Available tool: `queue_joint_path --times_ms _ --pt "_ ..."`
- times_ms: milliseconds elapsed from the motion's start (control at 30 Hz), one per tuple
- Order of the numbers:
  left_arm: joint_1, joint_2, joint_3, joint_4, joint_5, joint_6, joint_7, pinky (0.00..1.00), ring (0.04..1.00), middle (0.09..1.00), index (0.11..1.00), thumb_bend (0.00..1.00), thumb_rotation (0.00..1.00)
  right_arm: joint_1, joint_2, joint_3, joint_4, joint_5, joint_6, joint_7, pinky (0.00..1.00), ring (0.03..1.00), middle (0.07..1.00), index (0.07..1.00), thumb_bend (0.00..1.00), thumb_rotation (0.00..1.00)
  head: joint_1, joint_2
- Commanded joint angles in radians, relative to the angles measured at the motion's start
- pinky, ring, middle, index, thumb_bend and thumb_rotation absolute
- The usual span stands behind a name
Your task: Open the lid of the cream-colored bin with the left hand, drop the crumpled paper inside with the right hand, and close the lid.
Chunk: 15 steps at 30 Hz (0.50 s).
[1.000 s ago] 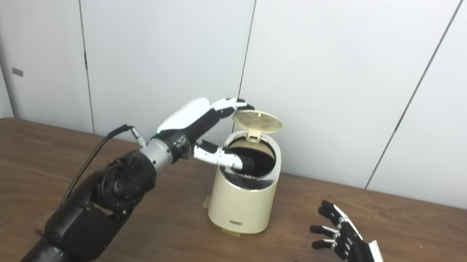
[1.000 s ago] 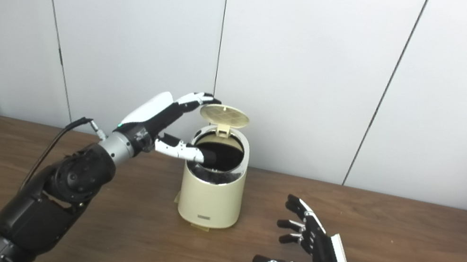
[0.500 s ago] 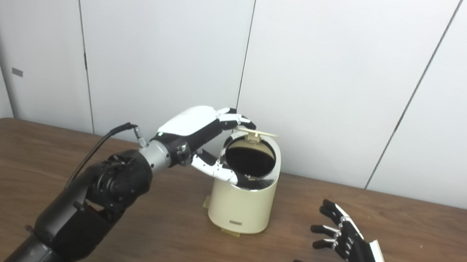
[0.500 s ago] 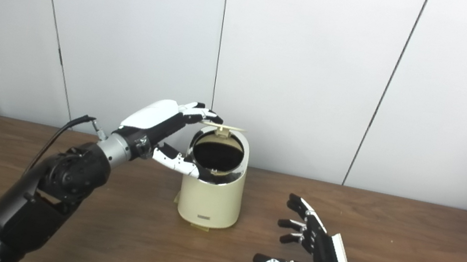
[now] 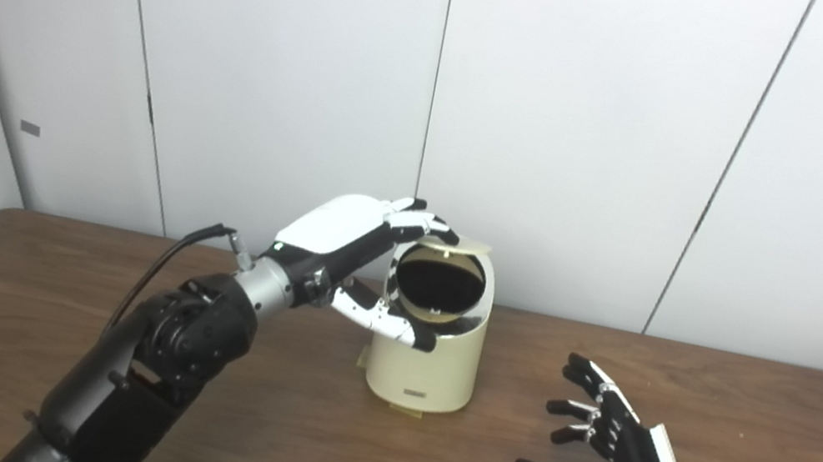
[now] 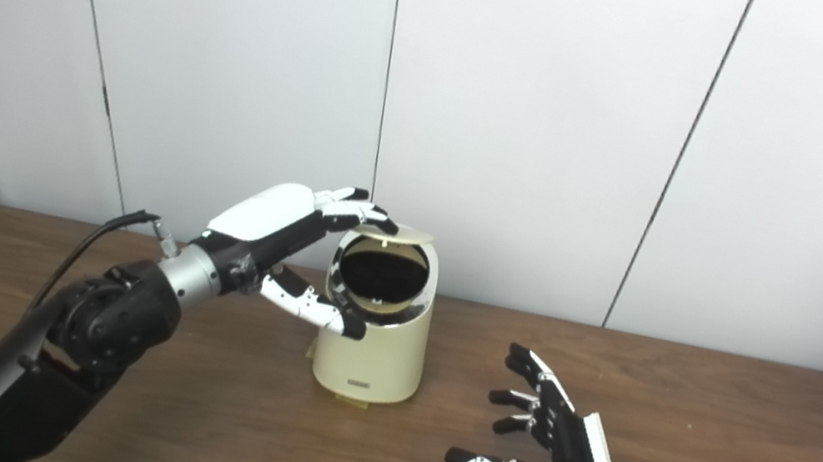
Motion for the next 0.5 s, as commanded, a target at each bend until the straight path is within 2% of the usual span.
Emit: queue_joint_path --times_ms 0,200,467 --pt "-0.039 0.022 0.009 -0.049 0.013 -0.025 0.01 1.0 1.0 0.918 0.879 1.0 0.54 -0.034 0.003 -0.008 -0.039 0.005 -0.014 -0.018 0.52 0.701 0.862 0.857 0.8 0.05 0.0 0.0" --pt "-0.025 0.03 0.01 -0.063 0.033 -0.039 0.004 1.0 1.0 0.908 0.871 1.0 0.53 -0.035 0.005 -0.009 -0.043 0.009 -0.013 -0.018 0.51 0.7 0.865 0.863 0.79 0.04 -0.003 0.005" --pt "-0.02 0.066 -0.045 -0.095 0.179 -0.041 -0.032 1.0 1.0 0.898 0.877 0.99 0.52 -0.036 0.003 -0.009 -0.047 0.011 -0.011 -0.016 0.5 0.704 0.867 0.863 0.8 0.06 -0.004 0.01"
